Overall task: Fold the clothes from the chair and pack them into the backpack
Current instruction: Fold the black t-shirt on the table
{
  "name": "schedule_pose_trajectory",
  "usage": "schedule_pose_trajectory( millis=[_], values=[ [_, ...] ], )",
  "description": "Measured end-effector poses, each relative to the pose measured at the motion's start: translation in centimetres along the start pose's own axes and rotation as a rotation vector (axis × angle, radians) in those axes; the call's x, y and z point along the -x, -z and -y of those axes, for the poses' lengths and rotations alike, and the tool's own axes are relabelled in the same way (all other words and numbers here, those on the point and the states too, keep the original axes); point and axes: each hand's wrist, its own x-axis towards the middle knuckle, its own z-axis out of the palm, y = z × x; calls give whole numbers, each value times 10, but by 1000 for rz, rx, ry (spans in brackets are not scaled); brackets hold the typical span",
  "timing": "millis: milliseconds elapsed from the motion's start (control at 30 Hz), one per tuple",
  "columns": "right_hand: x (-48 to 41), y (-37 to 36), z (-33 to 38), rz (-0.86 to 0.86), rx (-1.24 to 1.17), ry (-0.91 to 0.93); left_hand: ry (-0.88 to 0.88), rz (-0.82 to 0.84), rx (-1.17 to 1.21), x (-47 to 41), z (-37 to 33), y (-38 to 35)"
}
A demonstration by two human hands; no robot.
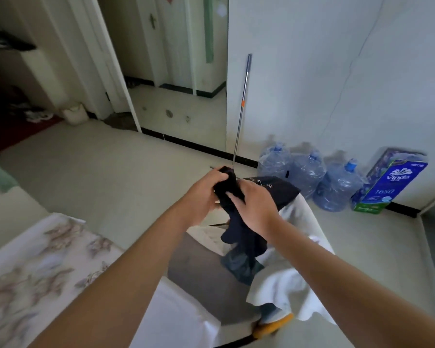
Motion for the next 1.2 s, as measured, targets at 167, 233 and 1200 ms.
schedule_pose_trajectory(
  millis=[167,233,1200],
  values=[
    [19,-34,64,60,-284,135,-241,-466,-361,52,-16,48],
    [25,-45,78,24,-191,141,-293,-539,-391,85,-28,74],
    [244,-344,324,1140,264,500,624,-666,-846,542,285,330]
  ],
)
